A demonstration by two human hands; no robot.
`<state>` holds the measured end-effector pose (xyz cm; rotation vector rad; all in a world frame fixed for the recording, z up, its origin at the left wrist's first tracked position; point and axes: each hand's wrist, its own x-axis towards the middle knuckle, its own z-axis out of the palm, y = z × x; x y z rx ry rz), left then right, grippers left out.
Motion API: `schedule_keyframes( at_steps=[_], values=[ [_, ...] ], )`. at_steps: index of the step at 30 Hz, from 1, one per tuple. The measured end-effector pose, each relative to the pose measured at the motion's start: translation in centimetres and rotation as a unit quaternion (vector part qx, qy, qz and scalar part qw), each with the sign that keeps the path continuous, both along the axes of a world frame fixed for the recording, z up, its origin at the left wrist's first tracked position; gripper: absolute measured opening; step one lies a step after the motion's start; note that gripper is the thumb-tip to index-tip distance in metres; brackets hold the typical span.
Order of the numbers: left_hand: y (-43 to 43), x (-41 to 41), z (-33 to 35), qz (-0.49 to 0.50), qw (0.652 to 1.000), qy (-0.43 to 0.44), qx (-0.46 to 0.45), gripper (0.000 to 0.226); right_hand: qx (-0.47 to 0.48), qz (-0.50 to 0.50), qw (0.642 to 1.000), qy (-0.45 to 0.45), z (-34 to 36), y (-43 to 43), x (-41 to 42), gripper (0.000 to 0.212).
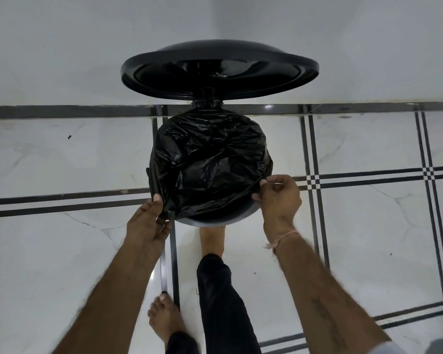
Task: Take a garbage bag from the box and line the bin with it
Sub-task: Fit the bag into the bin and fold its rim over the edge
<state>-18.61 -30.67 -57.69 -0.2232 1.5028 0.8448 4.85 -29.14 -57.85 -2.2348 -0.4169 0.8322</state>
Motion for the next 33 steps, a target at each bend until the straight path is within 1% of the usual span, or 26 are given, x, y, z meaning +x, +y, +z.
schedule_keyframes(
  at_steps=[1, 4, 6, 8, 10, 12, 14, 15, 16, 17, 18, 19, 20, 22, 23, 25, 28, 33],
  values=[
    [-0.2, 0.1, 0.1, -0.003, 1.000, 0.000, -0.002, 0.007, -0.005, 0.009, 1.000, -0.002, 0.2, -0.3, -0.4, 0.009],
    [-0.8, 0.2, 0.3, -0.009, 1.000, 0.007, -0.011, 0.008, -0.033, 0.070, 0.997, -0.029, 0.7, -0.5, -1.3, 0.038],
    [-1.1, 0.3, 0.5, -0.010, 1.000, 0.009, -0.013, 0.011, -0.094, 0.139, 0.981, -0.094, 0.7, -0.1, -1.3, 0.049],
    [-1.2, 0.3, 0.7, -0.007, 1.000, 0.010, -0.012, 0.014, -0.150, 0.190, 0.958, -0.156, 0.3, 0.2, -1.4, 0.057],
    [-1.2, 0.2, 0.7, -0.007, 1.000, 0.007, -0.009, 0.016, -0.177, 0.234, 0.935, -0.199, -0.1, 0.5, -1.6, 0.054],
    [-1.3, 0.1, 0.7, -0.008, 1.000, 0.000, -0.006, 0.018, -0.201, 0.265, 0.916, -0.223, 0.1, 0.8, -1.7, 0.038],
    [-1.3, 0.0, 0.7, 0.000, 1.000, -0.004, -0.010, 0.019, -0.211, 0.269, 0.913, -0.223, 0.3, 0.9, -1.6, 0.022],
    [-1.4, -0.1, 0.7, 0.005, 1.000, -0.005, -0.011, 0.020, -0.208, 0.261, 0.919, -0.212, 0.4, 0.7, -1.6, 0.019],
    [-1.4, -0.1, 0.8, 0.008, 1.000, -0.006, -0.012, 0.021, -0.192, 0.244, 0.932, -0.188, 0.6, 0.4, -1.6, 0.020],
    [-1.4, -0.2, 0.7, 0.008, 1.000, -0.009, -0.012, 0.021, -0.161, 0.210, 0.954, -0.144, 0.8, 0.0, -1.6, 0.025],
    [-1.4, -0.2, 0.7, 0.008, 1.000, -0.012, -0.012, 0.020, -0.119, 0.158, 0.977, -0.079, 1.1, -0.4, -1.7, 0.029],
    [-1.5, -0.2, 0.6, 0.008, 1.000, -0.016, -0.014, 0.019, -0.083, 0.094, 0.992, -0.005, 1.4, -0.7, -1.7, 0.029],
    [-1.5, -0.3, 0.6, 0.009, 1.000, -0.020, -0.015, 0.017, -0.056, 0.030, 0.995, 0.070, 1.8, -1.0, -1.6, 0.025],
    [-1.7, -0.2, 0.4, 0.001, 0.999, -0.028, -0.017, 0.015, -0.032, -0.071, 0.977, 0.196, 2.5, -1.5, -1.4, 0.011],
    [-1.7, -0.1, 0.4, -0.003, 0.999, -0.031, -0.018, 0.015, -0.029, -0.101, 0.964, 0.243, 2.7, -1.9, -1.2, 0.009],
    [-1.8, 0.1, 0.1, 0.003, 0.999, -0.036, -0.021, 0.015, -0.031, -0.131, 0.939, 0.317, 3.0, -2.7, -0.9, 0.011],
    [-2.1, 0.2, -0.1, 0.022, 0.998, -0.049, -0.018, 0.014, -0.027, -0.128, 0.909, 0.396, 3.2, -3.4, -0.7, 0.012],
    [-2.7, 0.2, -0.1, 0.016, 0.997, -0.070, -0.004, 0.015, -0.042, -0.071, 0.893, 0.443, 3.5, -4.5, -1.8, 0.012]
  ],
)
